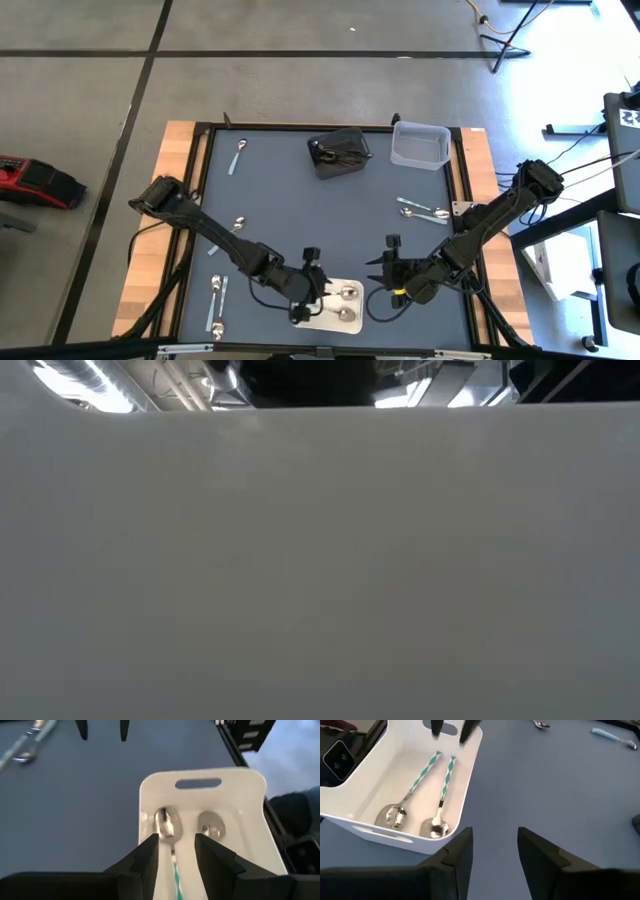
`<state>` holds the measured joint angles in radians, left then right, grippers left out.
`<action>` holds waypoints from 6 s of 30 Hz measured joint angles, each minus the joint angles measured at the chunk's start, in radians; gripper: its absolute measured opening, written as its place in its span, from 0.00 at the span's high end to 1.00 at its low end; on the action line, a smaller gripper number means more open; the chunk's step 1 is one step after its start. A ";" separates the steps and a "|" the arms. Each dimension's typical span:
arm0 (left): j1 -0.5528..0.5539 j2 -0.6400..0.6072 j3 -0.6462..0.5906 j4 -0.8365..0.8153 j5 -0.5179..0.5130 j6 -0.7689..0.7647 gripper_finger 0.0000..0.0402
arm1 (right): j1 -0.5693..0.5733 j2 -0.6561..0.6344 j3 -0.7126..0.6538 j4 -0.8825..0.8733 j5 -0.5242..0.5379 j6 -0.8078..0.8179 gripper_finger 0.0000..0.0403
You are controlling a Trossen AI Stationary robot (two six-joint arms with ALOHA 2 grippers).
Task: Sort silverware by color (type)
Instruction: Put the white patterned spoon into the white bin
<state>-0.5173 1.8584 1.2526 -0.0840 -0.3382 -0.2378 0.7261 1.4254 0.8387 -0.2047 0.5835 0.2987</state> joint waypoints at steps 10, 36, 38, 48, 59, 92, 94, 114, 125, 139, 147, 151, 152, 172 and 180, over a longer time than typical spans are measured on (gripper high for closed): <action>-0.067 -0.147 -0.150 -0.075 -0.144 -0.020 0.69 | -0.028 -0.127 0.095 -0.420 -0.003 0.227 0.64; -0.029 -0.335 -0.435 0.124 -0.151 -0.146 0.69 | -0.848 -0.193 -0.077 -0.859 -0.337 0.149 0.57; -0.029 -0.335 -0.435 0.123 -0.151 -0.145 0.69 | -0.891 -0.192 -0.093 -0.849 -0.341 0.129 0.52; -0.029 -0.335 -0.435 0.122 -0.151 -0.145 0.69 | -1.034 -0.137 -0.138 -0.766 -0.412 -0.024 0.46; -0.029 -0.334 -0.435 0.121 -0.151 -0.145 0.69 | -1.055 -0.022 -0.148 -0.700 -0.452 -0.046 0.58; -0.028 -0.334 -0.435 0.122 -0.151 -0.145 0.69 | -0.827 0.035 0.168 -0.758 -0.390 -0.033 0.97; -0.028 -0.334 -0.435 0.121 -0.149 -0.145 0.69 | -0.777 0.038 0.221 -0.759 -0.396 -0.006 0.97; -0.106 -0.399 -0.434 -0.128 -0.135 -0.391 0.69 | -0.313 0.073 0.447 -0.225 -0.505 0.026 0.98; -0.103 -0.399 -0.434 -0.155 -0.148 -0.415 0.69 | -0.234 0.269 0.447 -0.076 -0.542 -0.019 0.98; -0.103 -0.399 -0.434 -0.155 -0.143 -0.414 0.69 | -0.236 0.395 0.447 -0.023 -0.575 -0.008 0.79; -0.118 -0.426 -0.416 -0.194 0.006 -0.582 0.70 | -0.214 0.331 0.446 -0.116 -0.567 -0.063 0.62; -0.175 -0.425 -0.371 -0.356 0.100 -0.828 0.71 | -0.158 0.296 0.447 -0.219 -0.461 -0.071 0.62; -0.196 -0.424 -0.364 -0.387 0.124 -0.898 0.71 | -0.139 0.291 0.447 -0.242 -0.432 -0.067 0.62; -0.431 -0.275 -0.366 -0.642 0.277 -1.655 0.72 | 0.140 0.251 0.388 -0.309 -0.036 0.261 0.63; -0.431 -0.180 -0.364 -0.596 0.333 -1.658 0.72 | 0.137 0.251 0.351 -0.243 -0.037 0.302 0.63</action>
<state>-0.9485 1.6784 0.8890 -0.6795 -0.0055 -1.8961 0.8635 1.6760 1.1900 -0.4472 0.5469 0.6010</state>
